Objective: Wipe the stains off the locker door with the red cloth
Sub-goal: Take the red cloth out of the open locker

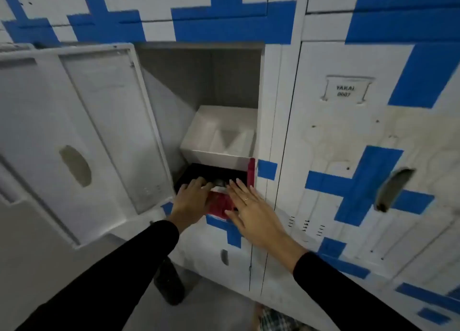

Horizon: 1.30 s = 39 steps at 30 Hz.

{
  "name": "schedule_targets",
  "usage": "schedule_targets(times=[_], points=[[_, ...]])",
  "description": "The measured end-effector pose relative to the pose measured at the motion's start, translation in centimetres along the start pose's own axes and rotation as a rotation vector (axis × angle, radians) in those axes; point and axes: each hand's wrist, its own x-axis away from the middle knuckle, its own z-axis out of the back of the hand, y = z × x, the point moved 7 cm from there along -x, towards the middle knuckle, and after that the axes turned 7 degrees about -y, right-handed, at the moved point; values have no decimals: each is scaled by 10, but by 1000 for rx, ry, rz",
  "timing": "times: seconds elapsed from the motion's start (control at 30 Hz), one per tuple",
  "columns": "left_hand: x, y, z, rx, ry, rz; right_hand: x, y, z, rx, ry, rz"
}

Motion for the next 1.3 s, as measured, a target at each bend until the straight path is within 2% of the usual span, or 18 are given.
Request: schedule_targets(times=[0.17, 0.27, 0.43, 0.6, 0.7, 0.87, 1.0, 1.13, 1.3], points=[[22, 27, -11, -63, 308, -122, 31, 4, -28, -70, -28, -82], [31, 28, -18, -66, 357, -87, 58, 3, -30, -98, -58, -137], [26, 32, -34, 98, 106, 11, 106, 5, -23, -139, -86, -261], [20, 34, -33, 198, 164, 129, 127, 19, -10, -140, -126, -316], [18, 38, -34, 178, 169, 129, 139, 28, -9, -159, -137, -327], [3, 43, -17, 62, 148, 76, 152, 43, -3, -197, -139, -327], [-11, 43, -19, 54, 51, 17, 157, 48, 3, -244, -134, -346], [-18, 42, -15, 4, 137, -40, 145, 49, -6, -273, -143, -320], [-22, 37, -11, 20, 149, -100, 117, 40, -14, -334, -103, -269]])
